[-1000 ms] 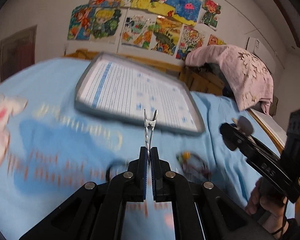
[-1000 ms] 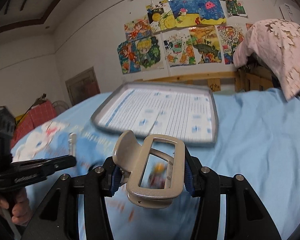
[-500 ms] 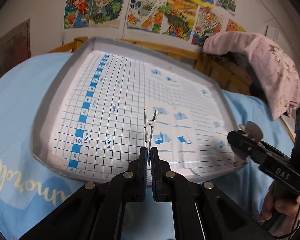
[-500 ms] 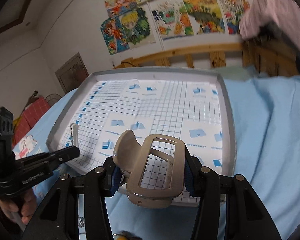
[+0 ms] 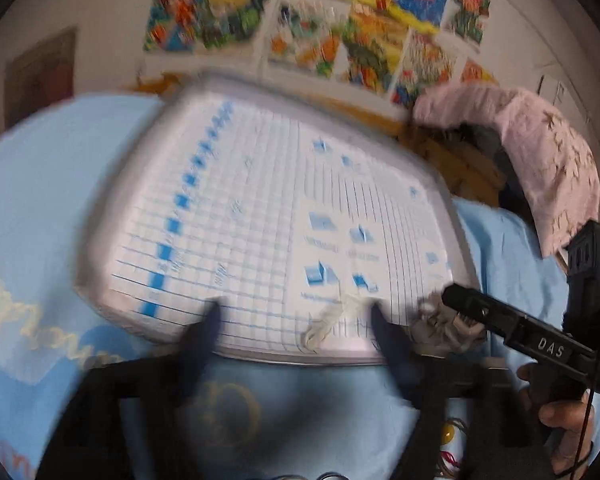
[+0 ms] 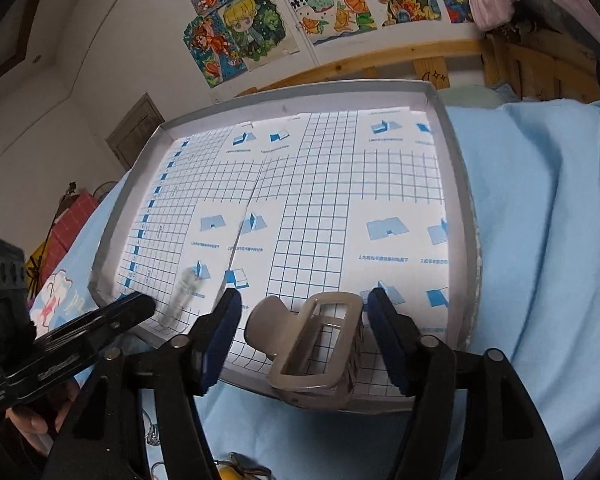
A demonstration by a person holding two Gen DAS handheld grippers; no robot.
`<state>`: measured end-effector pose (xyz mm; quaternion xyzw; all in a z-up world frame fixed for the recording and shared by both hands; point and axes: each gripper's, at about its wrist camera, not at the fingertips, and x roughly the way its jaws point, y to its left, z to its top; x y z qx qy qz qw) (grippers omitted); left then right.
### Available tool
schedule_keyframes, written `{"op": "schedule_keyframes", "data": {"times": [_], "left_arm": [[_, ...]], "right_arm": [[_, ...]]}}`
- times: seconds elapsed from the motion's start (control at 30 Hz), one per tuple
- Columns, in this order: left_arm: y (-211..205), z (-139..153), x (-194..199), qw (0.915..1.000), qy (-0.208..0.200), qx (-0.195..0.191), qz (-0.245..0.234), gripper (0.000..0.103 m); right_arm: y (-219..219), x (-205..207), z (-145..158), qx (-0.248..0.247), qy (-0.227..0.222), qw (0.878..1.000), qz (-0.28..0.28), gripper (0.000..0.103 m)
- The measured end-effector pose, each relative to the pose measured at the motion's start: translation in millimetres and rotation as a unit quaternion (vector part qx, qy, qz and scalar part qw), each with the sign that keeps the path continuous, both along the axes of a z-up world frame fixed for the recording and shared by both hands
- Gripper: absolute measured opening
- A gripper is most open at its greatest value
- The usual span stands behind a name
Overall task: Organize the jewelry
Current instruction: 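Carry both held items over the grey tray and open both tools to drop them, then raise both tools away from the tray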
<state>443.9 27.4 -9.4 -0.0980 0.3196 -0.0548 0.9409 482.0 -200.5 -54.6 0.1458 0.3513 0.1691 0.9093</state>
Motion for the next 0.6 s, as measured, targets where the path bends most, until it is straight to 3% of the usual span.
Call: {"op": "schedule_keyframes", "data": {"times": [0.17,0.23,0.3,0.33,0.47,0.6], "left_arm": [[6,14,-33,0.9995,-0.022,-0.007,0.024,0.089],[11,21,-47,0.9985,-0.035,-0.01,0.04,0.096],[12,30,-64,0.9965,-0.056,-0.01,0.061,0.102],[13,35,-76,0.995,-0.071,-0.007,0.07,0.103],[10,53,-121,0.9877,-0.12,0.016,0.1,0.103],[11,65,-162,0.9825,-0.148,0.025,0.111,0.103]], "right_arm": [[-7,-26,18,-0.024,-0.039,0.999,-0.017,0.077],[-9,-42,29,-0.029,-0.066,0.997,-0.023,0.079],[-10,-62,43,-0.038,-0.098,0.994,-0.021,0.099],[-10,-71,49,-0.041,-0.114,0.992,-0.022,0.102],[-9,-117,77,-0.051,-0.179,0.982,-0.033,0.101],[-11,-164,91,-0.045,-0.213,0.974,-0.056,0.102]]}}
